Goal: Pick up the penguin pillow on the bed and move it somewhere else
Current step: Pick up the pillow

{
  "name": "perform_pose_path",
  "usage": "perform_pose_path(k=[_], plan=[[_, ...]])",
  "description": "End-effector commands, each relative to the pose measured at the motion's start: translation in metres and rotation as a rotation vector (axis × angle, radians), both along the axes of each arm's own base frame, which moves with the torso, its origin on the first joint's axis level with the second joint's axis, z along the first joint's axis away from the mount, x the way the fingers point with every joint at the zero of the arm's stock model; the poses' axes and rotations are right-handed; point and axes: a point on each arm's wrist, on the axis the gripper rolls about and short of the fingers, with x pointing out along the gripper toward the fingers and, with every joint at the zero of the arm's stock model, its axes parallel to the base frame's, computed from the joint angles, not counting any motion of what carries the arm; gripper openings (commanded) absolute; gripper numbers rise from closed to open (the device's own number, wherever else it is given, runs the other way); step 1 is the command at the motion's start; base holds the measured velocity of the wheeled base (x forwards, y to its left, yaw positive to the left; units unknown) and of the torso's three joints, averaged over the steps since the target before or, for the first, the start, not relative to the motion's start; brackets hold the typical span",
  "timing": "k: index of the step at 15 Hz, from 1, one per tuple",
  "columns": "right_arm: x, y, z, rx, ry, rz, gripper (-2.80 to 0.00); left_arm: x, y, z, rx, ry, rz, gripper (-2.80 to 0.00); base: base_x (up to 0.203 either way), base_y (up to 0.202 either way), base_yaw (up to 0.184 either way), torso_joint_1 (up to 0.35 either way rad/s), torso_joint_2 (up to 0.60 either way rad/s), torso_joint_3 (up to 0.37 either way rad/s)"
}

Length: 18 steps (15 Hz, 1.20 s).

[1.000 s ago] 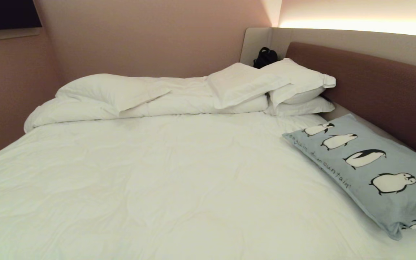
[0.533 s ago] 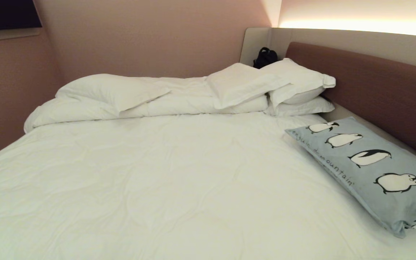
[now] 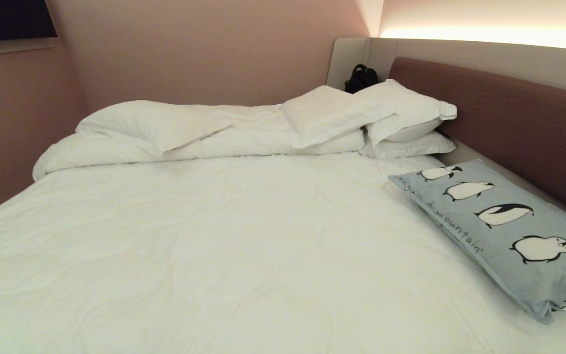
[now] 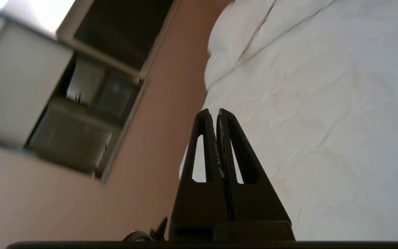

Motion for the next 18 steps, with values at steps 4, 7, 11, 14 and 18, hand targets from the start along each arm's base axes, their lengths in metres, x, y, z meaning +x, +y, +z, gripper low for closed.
perform_pose_path(k=[4, 7, 11, 14, 18], plan=[[0.047, 0.063, -0.004, -0.086, -0.034, 0.232, -2.80, 0.000, 0.000, 0.000, 0.000, 0.000, 0.001, -2.80, 0.000, 0.000, 0.000, 0.000, 0.00, 0.000], [0.062, 0.075, -0.012, -0.075, -0.023, 0.282, -2.80, 0.000, 0.000, 0.000, 0.000, 0.000, 0.001, -2.80, 0.000, 0.000, 0.000, 0.000, 0.00, 0.000], [0.056, 0.088, -0.002, -0.081, -0.033, 0.306, -2.80, 0.000, 0.000, 0.000, 0.000, 0.000, 0.001, -2.80, 0.000, 0.000, 0.000, 0.000, 0.00, 0.000], [0.047, 0.103, 0.011, -0.045, 0.015, 0.336, -2.80, 0.000, 0.000, 0.000, 0.000, 0.000, 0.001, -2.80, 0.000, 0.000, 0.000, 0.000, 0.00, 0.000], [0.038, 0.113, 0.021, 0.099, 0.217, 0.354, -2.80, 0.000, 0.000, 0.000, 0.000, 0.000, 0.001, -2.80, 0.000, 0.000, 0.000, 0.000, 0.00, 0.000]])
